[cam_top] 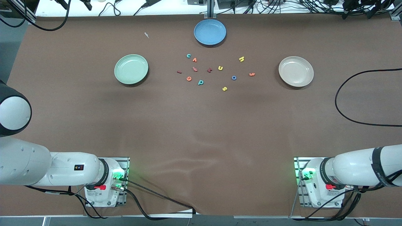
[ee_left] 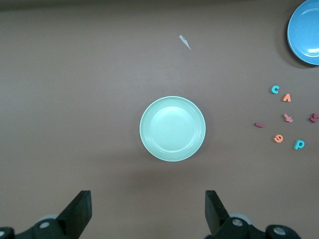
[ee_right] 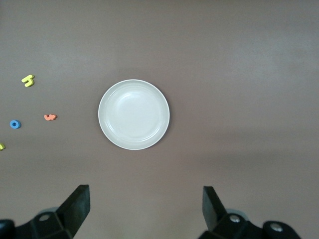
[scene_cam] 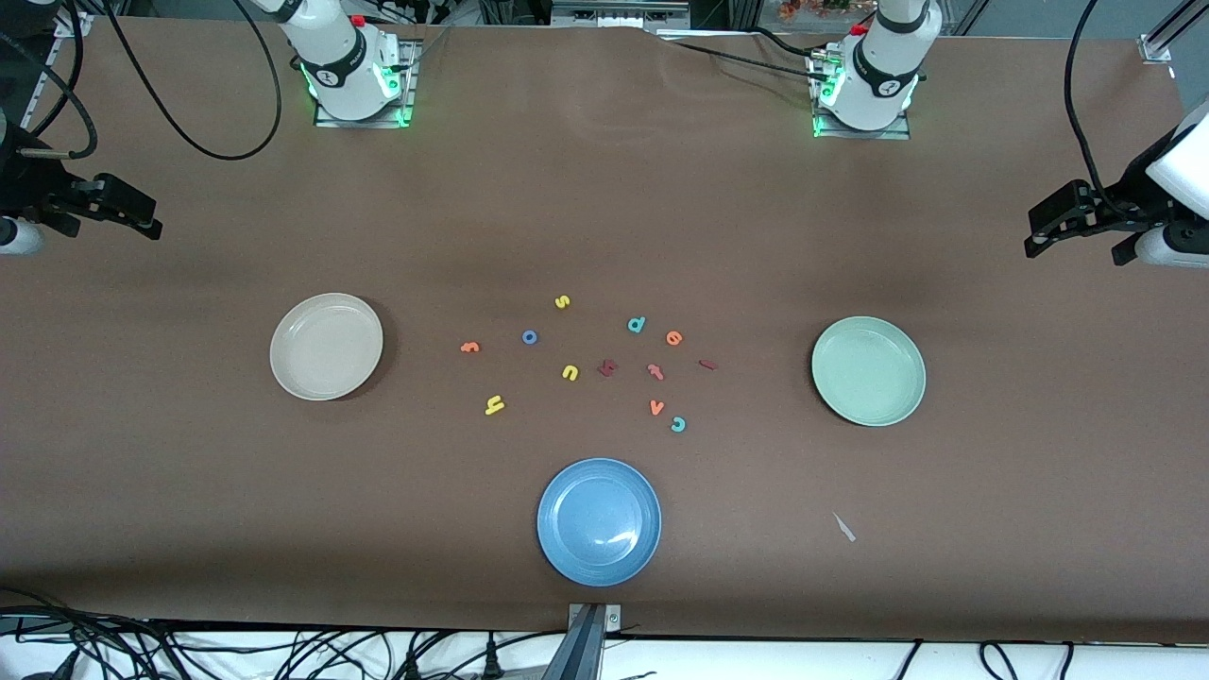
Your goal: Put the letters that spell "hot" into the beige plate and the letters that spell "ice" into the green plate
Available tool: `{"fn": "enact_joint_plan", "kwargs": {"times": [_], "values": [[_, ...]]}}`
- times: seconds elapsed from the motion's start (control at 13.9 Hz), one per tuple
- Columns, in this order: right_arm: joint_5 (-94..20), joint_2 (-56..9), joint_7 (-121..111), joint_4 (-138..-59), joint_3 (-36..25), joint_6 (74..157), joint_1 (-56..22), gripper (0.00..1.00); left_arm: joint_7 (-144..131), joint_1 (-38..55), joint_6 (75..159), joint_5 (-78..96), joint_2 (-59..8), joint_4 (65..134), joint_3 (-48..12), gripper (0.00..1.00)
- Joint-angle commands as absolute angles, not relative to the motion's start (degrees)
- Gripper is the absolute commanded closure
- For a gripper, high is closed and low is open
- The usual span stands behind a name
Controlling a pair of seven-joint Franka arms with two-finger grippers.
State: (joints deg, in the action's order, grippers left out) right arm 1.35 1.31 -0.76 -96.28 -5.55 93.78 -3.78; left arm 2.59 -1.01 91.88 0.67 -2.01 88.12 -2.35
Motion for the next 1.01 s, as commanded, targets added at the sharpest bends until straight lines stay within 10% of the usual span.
{"fn": "enact_joint_plan", "kwargs": {"times": [0.0, 0.94], "values": [[1.6, 0.8, -1.0, -94.7, -5.4, 92.5, -3.4, 0.00, 3.7, -0.7, 91.8, 0.4, -1.6, 88.7, -2.1, 0.00], [1.7, 0.8, -1.0, -94.7, -5.4, 92.4, -3.4, 0.00, -0.4, -1.2, 88.2, 2.7, -2.9, 87.6, -2.2, 0.00]]}}
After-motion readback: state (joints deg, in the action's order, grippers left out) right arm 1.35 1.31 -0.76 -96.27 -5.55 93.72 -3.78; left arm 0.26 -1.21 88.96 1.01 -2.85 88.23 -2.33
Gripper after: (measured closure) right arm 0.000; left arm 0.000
